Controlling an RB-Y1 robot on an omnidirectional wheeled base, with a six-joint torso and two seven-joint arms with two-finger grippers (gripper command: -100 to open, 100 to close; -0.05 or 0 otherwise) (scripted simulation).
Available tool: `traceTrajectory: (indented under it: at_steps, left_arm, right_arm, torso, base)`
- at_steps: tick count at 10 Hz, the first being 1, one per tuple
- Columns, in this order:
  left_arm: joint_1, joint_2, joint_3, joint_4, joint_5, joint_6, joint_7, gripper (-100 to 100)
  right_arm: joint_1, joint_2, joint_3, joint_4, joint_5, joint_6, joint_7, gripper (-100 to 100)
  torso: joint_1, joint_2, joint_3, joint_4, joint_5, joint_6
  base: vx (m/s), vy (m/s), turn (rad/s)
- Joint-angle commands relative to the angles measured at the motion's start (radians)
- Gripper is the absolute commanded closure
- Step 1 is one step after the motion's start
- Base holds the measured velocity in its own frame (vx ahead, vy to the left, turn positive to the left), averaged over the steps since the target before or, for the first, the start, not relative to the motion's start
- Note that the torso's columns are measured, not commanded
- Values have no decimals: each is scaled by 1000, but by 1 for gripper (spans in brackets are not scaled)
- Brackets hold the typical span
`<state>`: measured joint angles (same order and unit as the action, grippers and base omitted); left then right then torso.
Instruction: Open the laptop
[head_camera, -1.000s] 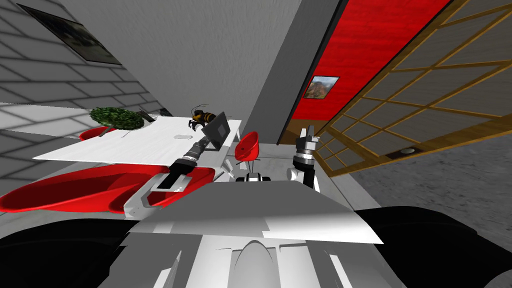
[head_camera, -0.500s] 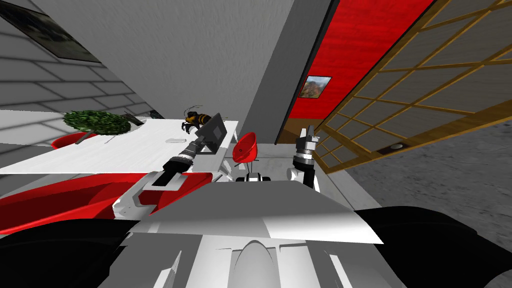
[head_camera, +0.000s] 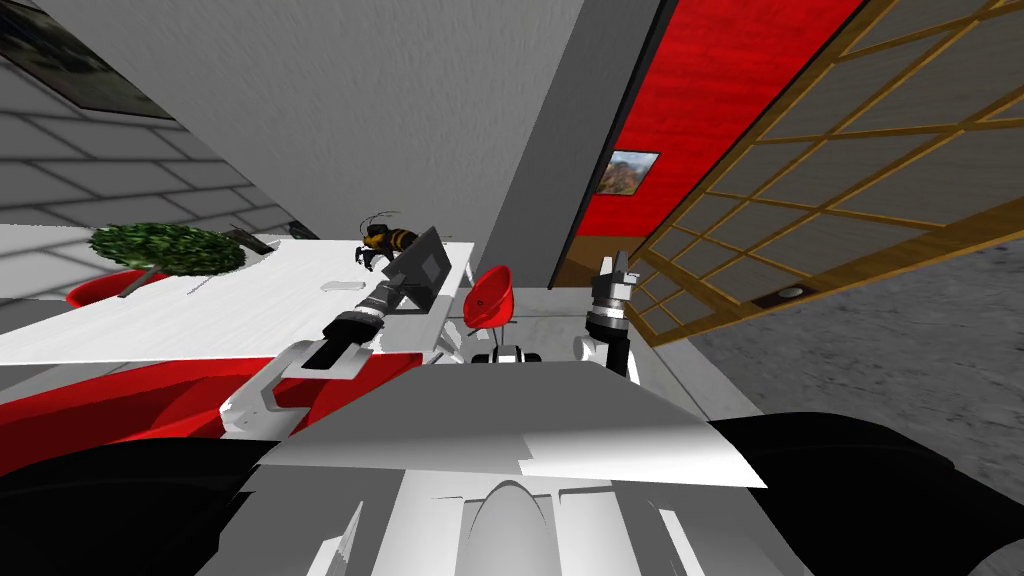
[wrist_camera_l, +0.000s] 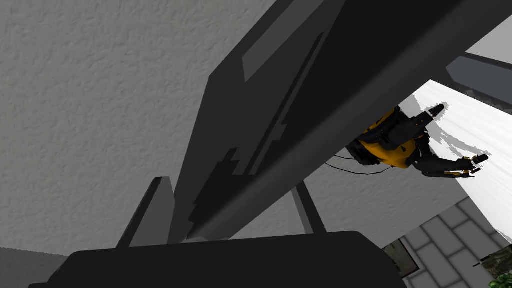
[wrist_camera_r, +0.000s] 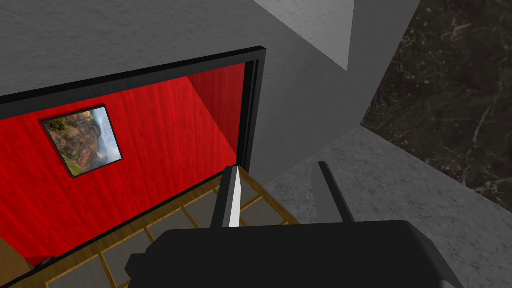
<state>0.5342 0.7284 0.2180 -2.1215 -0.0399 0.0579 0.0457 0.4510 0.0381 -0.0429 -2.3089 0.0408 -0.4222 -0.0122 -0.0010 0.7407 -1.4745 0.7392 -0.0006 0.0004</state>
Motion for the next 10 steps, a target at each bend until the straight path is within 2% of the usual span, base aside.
traceTrajectory:
  at_steps: [1,4,5,7,8,9,10]
  left_arm:
    - [-10,-22,-9,-2,48,5,47,100]
    - [-21,-45,-18,-5,95,11,94,100]
    - [-28,-60,-25,-6,127,14,125,100]
    - [-35,-75,-31,-8,158,18,157,100]
    - [-31,-69,-24,-11,145,19,141,100]
    - [-45,-101,-39,16,173,9,169,100]
    - [-52,-116,-46,30,186,2,182,100]
  right_arm:
    - [0,0,0,0,0,0,0,0]
    - [0,0,0,0,0,0,0,0]
    - [0,0,0,0,0,0,0,0]
    - [0,0,0,0,0,0,0,0]
    - [0,0,0,0,0,0,0,0]
    - [0,0,0,0,0,0,0,0]
    - [0,0,0,0,0,0,0,0]
  torso:
    - [5,1,0,1,4,0]
    - [5,-4,-1,-4,5,-1]
    - [3,-5,-3,-4,4,-1]
    - [0,-3,-2,-3,3,1]
    - [-5,-3,-2,-2,1,2]
    - [-5,-3,-2,-1,-2,0]
    - [-2,-2,-1,0,-1,0]
  base:
    - [0,121,4]
    - [-10,122,-9]
    - [-25,134,5]
    - [-33,58,-84]
    - [-8,7,-27]
    - [-24,22,-78]
    - [-41,39,-135]
